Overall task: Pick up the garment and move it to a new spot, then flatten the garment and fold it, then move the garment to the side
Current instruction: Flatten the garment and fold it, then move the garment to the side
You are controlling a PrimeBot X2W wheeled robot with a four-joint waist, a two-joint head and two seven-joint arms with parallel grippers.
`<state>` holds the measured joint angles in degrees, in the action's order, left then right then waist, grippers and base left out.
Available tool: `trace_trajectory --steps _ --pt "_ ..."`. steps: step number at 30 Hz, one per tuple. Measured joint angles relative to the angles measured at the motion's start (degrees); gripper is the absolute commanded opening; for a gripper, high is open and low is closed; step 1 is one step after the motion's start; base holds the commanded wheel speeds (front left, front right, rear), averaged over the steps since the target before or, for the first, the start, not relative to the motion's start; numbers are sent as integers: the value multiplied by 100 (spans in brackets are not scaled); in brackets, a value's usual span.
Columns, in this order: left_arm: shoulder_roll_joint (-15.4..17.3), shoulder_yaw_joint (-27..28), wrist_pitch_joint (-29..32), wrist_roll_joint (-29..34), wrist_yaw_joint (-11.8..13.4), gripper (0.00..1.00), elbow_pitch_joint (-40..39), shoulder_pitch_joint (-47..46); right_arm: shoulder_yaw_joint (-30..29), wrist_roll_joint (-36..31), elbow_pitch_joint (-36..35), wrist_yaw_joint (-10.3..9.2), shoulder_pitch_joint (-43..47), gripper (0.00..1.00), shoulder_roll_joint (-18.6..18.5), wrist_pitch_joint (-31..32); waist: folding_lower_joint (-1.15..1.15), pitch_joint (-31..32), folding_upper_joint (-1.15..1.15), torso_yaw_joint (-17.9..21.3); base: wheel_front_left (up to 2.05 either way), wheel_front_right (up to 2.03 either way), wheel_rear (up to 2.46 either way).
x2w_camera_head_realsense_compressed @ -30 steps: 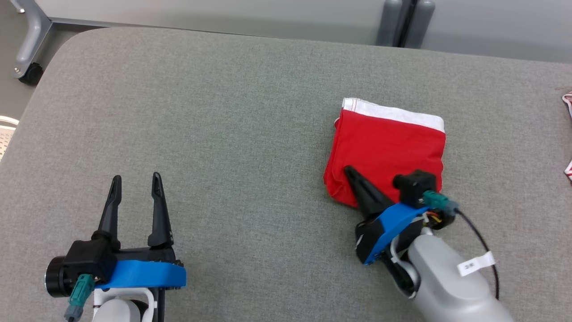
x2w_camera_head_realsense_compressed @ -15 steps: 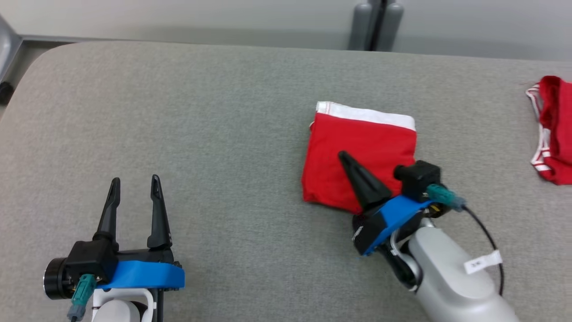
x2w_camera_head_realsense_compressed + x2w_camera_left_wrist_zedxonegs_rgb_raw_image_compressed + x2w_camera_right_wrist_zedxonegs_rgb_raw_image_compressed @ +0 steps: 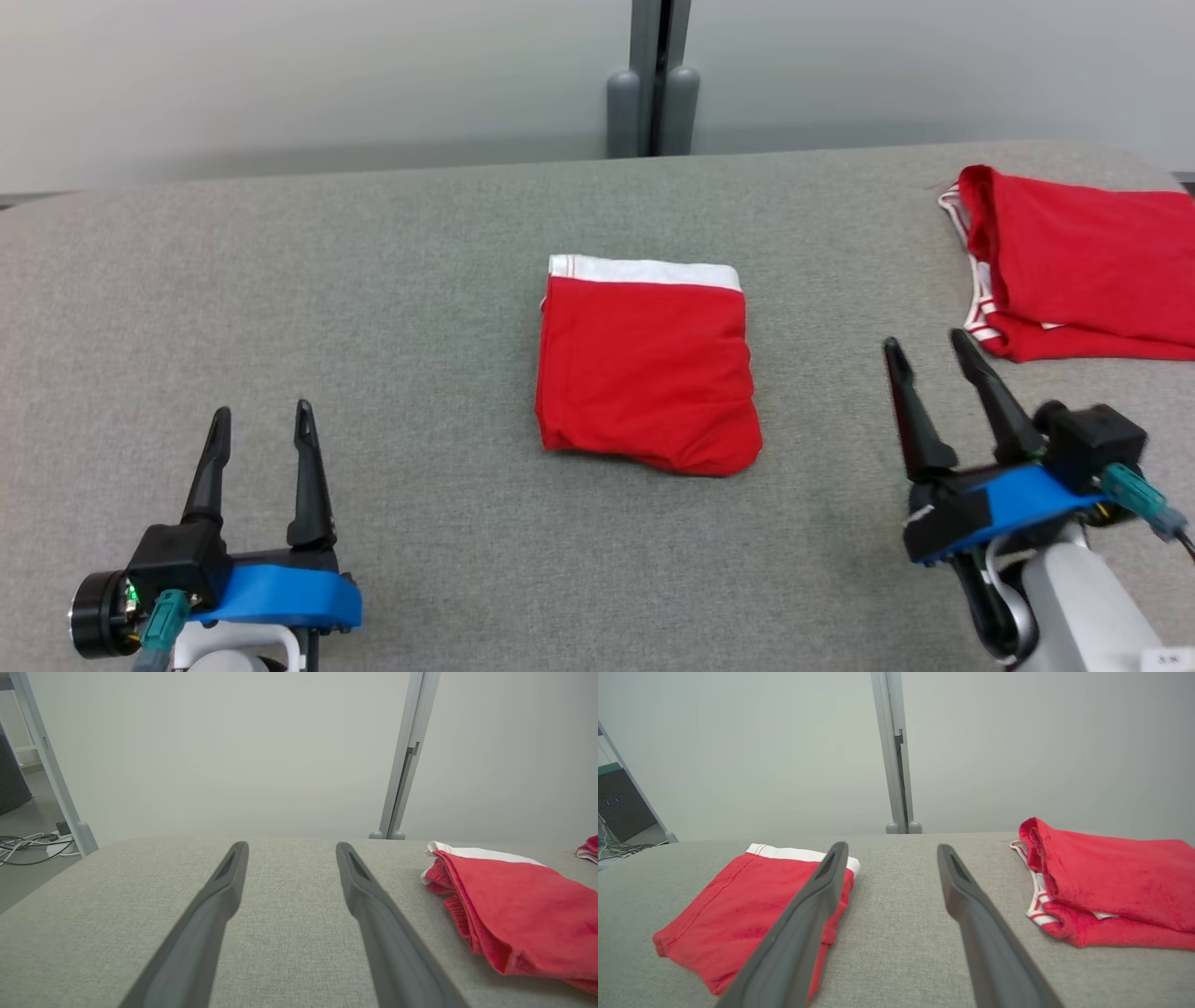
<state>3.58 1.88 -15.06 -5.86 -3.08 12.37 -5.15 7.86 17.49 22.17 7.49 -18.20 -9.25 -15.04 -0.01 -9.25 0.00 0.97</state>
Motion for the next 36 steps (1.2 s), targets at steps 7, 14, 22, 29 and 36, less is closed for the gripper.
trace_trajectory --steps 7,14,22,29,36 --pt "66 53 0 45 -23 100 114 179 -610 -183 -415 -1 686 100 115 0 0 323 0 124 0 0 0" --pt "151 -24 1 144 35 100 187 357 -751 -479 -810 0 1218 100 311 0 0 523 0 91 0 0 0" --pt "223 -63 193 189 129 100 -137 610 -645 -689 -993 0 1499 100 503 68 0 632 -1 -43 0 0 0" --pt "252 -52 315 133 163 100 -320 731 -651 -777 -1115 -1 1519 100 543 136 1 669 0 -109 0 0 0" --pt "270 -62 364 80 205 100 -392 740 -666 -793 -1140 0 1554 100 571 204 0 703 0 -126 0 0 0"
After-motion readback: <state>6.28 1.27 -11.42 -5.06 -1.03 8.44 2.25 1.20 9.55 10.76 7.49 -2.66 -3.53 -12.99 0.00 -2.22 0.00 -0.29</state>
